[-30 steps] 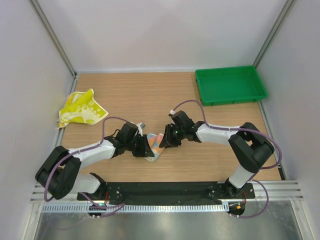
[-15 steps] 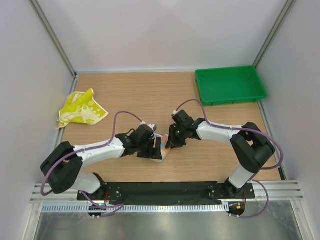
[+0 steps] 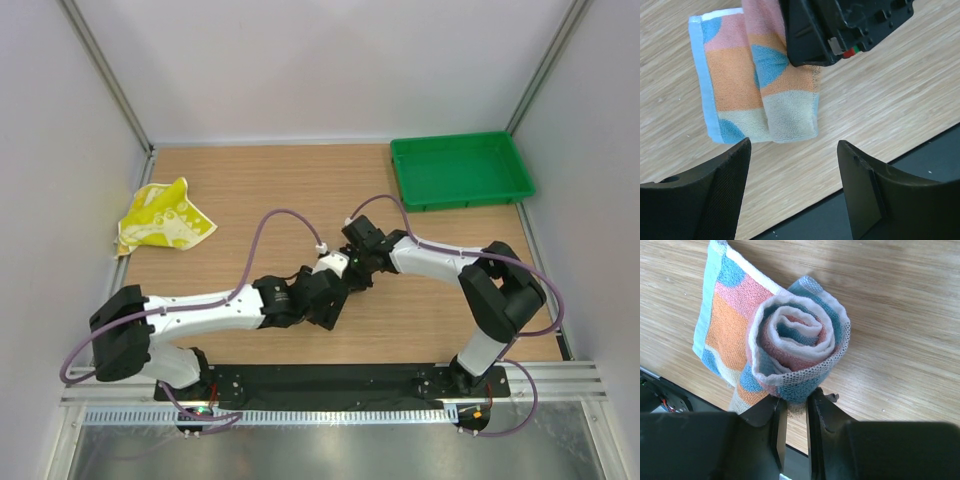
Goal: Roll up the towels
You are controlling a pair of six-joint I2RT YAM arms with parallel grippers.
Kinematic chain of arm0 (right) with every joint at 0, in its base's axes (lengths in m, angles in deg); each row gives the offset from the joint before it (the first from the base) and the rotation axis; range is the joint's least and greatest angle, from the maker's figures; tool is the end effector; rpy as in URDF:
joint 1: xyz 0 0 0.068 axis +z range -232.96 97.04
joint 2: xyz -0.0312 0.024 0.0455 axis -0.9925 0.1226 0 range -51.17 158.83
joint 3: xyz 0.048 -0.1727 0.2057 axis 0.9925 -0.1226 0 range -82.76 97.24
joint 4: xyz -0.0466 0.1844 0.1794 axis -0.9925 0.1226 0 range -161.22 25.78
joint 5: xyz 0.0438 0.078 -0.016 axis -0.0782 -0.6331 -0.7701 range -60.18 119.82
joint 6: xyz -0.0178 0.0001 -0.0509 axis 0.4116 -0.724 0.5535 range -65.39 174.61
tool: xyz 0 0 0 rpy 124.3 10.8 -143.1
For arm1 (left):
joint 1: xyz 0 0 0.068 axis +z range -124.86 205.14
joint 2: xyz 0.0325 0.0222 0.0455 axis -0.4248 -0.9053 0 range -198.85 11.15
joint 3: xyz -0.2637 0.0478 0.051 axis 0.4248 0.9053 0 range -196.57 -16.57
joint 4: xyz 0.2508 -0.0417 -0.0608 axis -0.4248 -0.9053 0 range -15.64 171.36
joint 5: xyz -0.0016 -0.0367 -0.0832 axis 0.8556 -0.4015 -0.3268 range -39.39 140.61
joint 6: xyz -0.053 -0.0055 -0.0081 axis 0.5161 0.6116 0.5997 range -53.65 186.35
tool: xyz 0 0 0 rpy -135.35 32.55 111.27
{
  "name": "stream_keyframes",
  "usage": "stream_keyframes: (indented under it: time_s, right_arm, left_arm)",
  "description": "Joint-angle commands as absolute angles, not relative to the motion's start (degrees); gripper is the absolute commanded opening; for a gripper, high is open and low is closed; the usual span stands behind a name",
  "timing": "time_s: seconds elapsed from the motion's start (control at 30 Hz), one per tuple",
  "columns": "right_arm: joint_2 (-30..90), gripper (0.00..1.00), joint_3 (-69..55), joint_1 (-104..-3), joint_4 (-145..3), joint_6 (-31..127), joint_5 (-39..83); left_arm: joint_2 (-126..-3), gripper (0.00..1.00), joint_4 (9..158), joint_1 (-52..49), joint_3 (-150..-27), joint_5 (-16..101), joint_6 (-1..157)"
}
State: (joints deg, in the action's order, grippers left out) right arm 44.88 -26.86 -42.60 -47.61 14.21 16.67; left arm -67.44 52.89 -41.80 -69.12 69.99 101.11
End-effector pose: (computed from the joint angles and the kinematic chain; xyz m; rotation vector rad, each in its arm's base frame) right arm 0.2399 0.2145 0.1665 -0.0758 2.8609 0.6829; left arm 0.1193 -0.2499 0.2311 0.5559 2.4154 -0.3475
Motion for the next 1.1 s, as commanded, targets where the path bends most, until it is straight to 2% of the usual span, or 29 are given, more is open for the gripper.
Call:
stream_keyframes:
  time_s: [0.0, 0.23, 0.67, 0.77, 0.8, 0.83, 0.97, 1.07]
  right_arm:
    - [46.0, 0.16, -25.5, -42.8, -44.6, 15.8, 19.1]
    - [46.4, 0.16, -24.9, -42.9, -44.1, 16.0, 18.7]
    - [46.7, 0.16, -24.3, -42.9, -43.0, 16.8, 18.1]
    - [47.0, 0.16, -24.1, -42.9, -42.7, 17.0, 17.9]
    - [47.1, 0.16, -24.2, -42.8, -42.6, 17.1, 17.8]
    - [47.2, 0.16, -24.1, -42.9, -42.7, 17.2, 17.5]
    - [47.6, 0.16, -23.9, -42.8, -42.3, 17.4, 17.0]
    - [48.1, 0.17, -23.6, -42.9, -42.0, 17.9, 16.5]
  left_arm:
    - [-71.7, 0.7, 51.5, -44.2, -71.5, 75.7, 99.2]
    - [-79.0, 0.66, 51.0, -48.9, -76.1, 80.6, 99.1]
    - [-90.4, 0.62, 46.6, -51.4, -81.3, 87.2, 100.4]
    - [-91.3, 0.54, 46.5, -51.4, -80.4, 87.8, 101.1]
    - [-91.9, 0.47, 46.5, -51.4, -80.2, 87.8, 101.2]
    - [-92.0, 0.44, 46.6, -51.4, -79.9, 87.7, 101.2]
    - [-92.5, 0.36, 47.2, -51.4, -78.8, 87.7, 101.6]
    - [-92.4, 0.17, 48.2, -51.4, -78.2, 86.7, 100.9]
